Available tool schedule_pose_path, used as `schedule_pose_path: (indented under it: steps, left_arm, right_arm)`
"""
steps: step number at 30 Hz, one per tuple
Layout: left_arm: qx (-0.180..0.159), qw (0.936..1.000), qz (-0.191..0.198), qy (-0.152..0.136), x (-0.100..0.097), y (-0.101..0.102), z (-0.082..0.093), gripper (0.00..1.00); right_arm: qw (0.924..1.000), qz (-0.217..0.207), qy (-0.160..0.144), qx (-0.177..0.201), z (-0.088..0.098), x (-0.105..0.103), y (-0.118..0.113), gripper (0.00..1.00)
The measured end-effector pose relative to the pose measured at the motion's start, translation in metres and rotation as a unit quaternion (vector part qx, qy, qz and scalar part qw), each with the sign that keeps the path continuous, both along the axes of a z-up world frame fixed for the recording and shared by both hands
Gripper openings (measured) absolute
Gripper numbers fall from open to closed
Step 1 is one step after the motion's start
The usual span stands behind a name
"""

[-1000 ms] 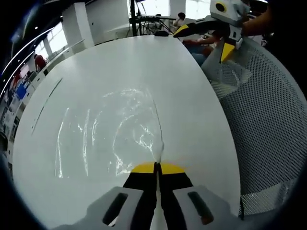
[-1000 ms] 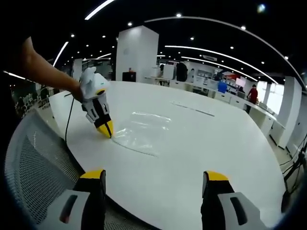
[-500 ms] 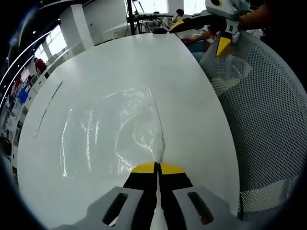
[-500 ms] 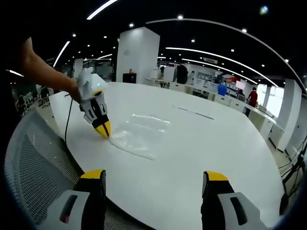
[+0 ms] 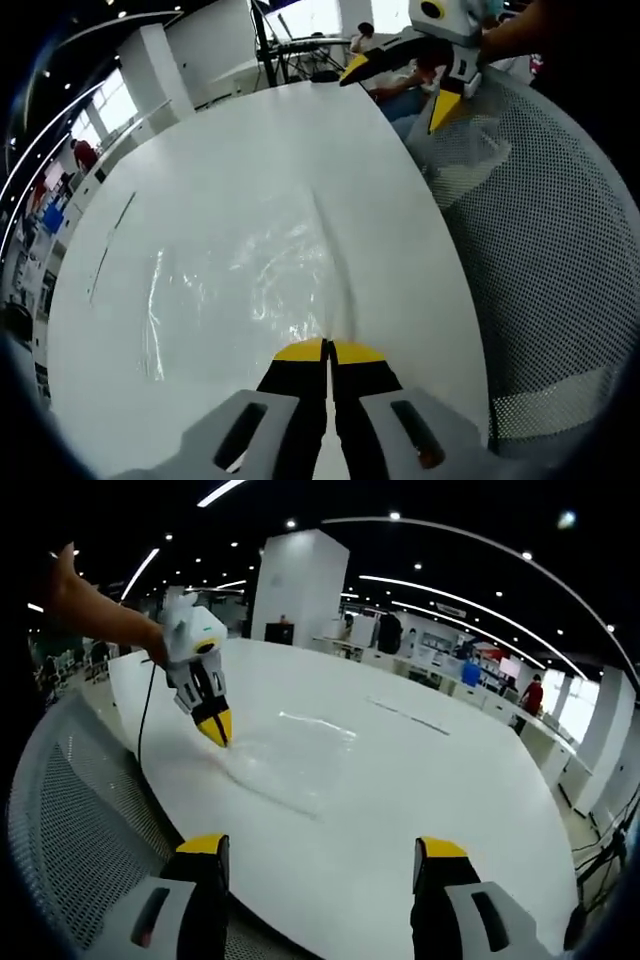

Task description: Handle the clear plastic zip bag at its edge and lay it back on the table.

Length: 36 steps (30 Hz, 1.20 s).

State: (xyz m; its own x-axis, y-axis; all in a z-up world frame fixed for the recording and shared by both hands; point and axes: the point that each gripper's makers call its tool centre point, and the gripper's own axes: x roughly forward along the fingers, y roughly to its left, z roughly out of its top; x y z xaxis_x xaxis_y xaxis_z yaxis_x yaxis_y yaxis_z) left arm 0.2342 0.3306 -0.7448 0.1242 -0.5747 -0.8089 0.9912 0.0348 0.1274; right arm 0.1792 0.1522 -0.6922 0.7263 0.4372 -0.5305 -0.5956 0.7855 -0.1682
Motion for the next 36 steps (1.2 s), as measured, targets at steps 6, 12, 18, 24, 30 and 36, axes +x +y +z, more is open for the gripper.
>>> schedule_pose_path:
  steps: [6, 12, 18, 24, 30, 36]
  left_arm:
    - [-0.001, 0.9999, -0.007, -0.01, 0.0, -0.003, 0.008, 0.0]
    - [-0.001, 0.9998, -0.014, -0.015, -0.003, -0.005, 0.015, 0.0]
    - [-0.003, 0.9997, -0.015, -0.017, -0.005, -0.006, 0.021, 0.0]
    - [-0.01, 0.9997, -0.012, -0.017, -0.007, -0.01, 0.031, 0.0]
    - [-0.012, 0.9997, -0.016, -0.014, -0.012, -0.012, 0.037, 0.0]
    - [-0.012, 0.9996, -0.022, -0.009, -0.016, -0.014, 0.042, 0.0]
  right_arm:
    - [1.0, 0.008, -0.004, -0.002, 0.007, 0.003, 0.001, 0.75]
    - [0.9997, 0.02, -0.011, -0.01, 0.016, 0.006, 0.002, 0.75]
    - [0.9991, 0.034, -0.016, -0.02, 0.023, 0.009, 0.007, 0.74]
    - [0.9979, 0.054, -0.025, -0.025, 0.032, 0.012, 0.016, 0.69]
    - [0.9962, 0.076, -0.031, -0.028, 0.04, 0.015, 0.028, 0.66]
    - [0.9933, 0.108, -0.024, -0.033, 0.037, 0.015, 0.042, 0.58]
